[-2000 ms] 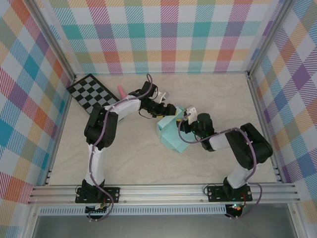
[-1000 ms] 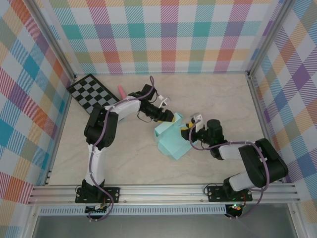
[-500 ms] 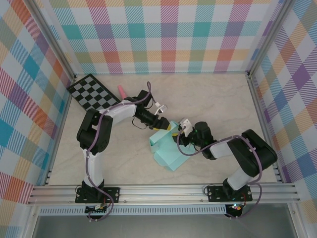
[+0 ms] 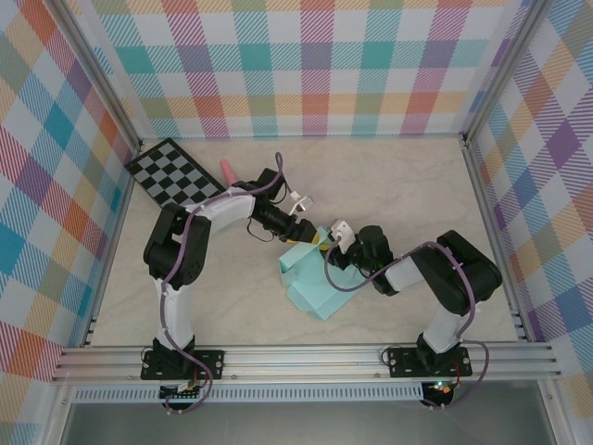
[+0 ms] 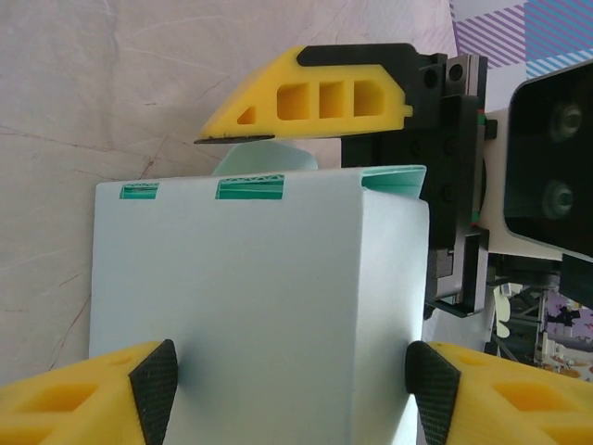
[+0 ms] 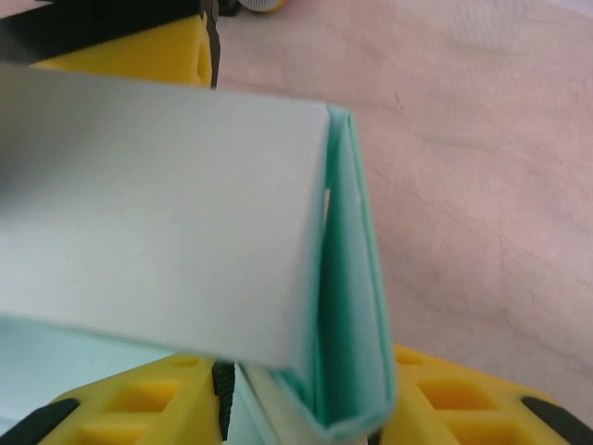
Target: Fold the paper box
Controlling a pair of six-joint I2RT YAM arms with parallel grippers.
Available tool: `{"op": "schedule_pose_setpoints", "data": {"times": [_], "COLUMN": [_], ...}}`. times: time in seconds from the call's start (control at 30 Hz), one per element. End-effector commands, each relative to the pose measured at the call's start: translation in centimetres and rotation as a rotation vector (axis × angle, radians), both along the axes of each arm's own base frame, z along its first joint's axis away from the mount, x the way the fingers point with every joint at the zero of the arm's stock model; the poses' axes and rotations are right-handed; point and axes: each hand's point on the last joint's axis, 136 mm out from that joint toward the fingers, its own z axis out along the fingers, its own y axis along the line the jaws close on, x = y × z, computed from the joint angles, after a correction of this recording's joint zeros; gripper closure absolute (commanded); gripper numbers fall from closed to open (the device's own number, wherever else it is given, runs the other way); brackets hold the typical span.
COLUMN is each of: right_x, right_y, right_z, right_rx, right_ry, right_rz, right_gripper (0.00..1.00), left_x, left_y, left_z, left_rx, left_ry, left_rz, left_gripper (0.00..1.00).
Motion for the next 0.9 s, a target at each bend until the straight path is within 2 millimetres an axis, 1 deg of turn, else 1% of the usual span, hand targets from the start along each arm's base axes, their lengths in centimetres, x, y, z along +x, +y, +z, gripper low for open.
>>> {"op": "schedule_pose_setpoints", "data": {"times": [0.0, 0.2, 0.43, 0.53, 0.57, 0.67, 0.77, 0.87], "right_x": [1.0, 1.1, 1.2, 1.3, 1.4, 2.0, 2.8, 3.3], "right_y": [0.7, 1.1, 1.8, 2.2, 2.1, 1.9, 1.3, 0.5], "right_z": [1.5, 1.6, 1.8, 1.7, 1.8, 1.4, 0.7, 0.5], "right_rx": [0.019, 0.013, -0.002, -0.018, -0.019, -0.047, -0.06, -0.055], "right_ry": [-0.07, -0.077, -0.132, -0.148, -0.155, -0.162, -0.157, -0.158], "right_rz": [0.013, 0.006, -0.05, -0.068, -0.085, -0.136, -0.209, -0.304], "right_gripper": [0.59, 0.65, 0.66, 0.8, 0.87, 0.99, 1.0, 1.0], "left_x": [-0.2, -0.4, -0.7, -0.8, -0.8, -0.8, -0.7, -0.6], "left_y": [-0.1, -0.6, -1.0, -1.2, -1.3, -1.4, -1.4, -1.5], "left_z": [-0.3, -0.6, -0.9, -0.8, -0.9, -0.9, -0.9, -0.9], "left_rx": [0.009, 0.01, 0.01, 0.003, 0.005, 0.004, 0.007, 0.008], "left_ry": [0.015, 0.023, 0.034, 0.037, 0.039, 0.045, 0.047, 0.042], "left_rz": [0.0, -0.007, -0.016, -0.021, -0.022, -0.021, -0.016, -0.001], "left_gripper": [0.32, 0.34, 0.34, 0.35, 0.35, 0.36, 0.36, 0.36]}}
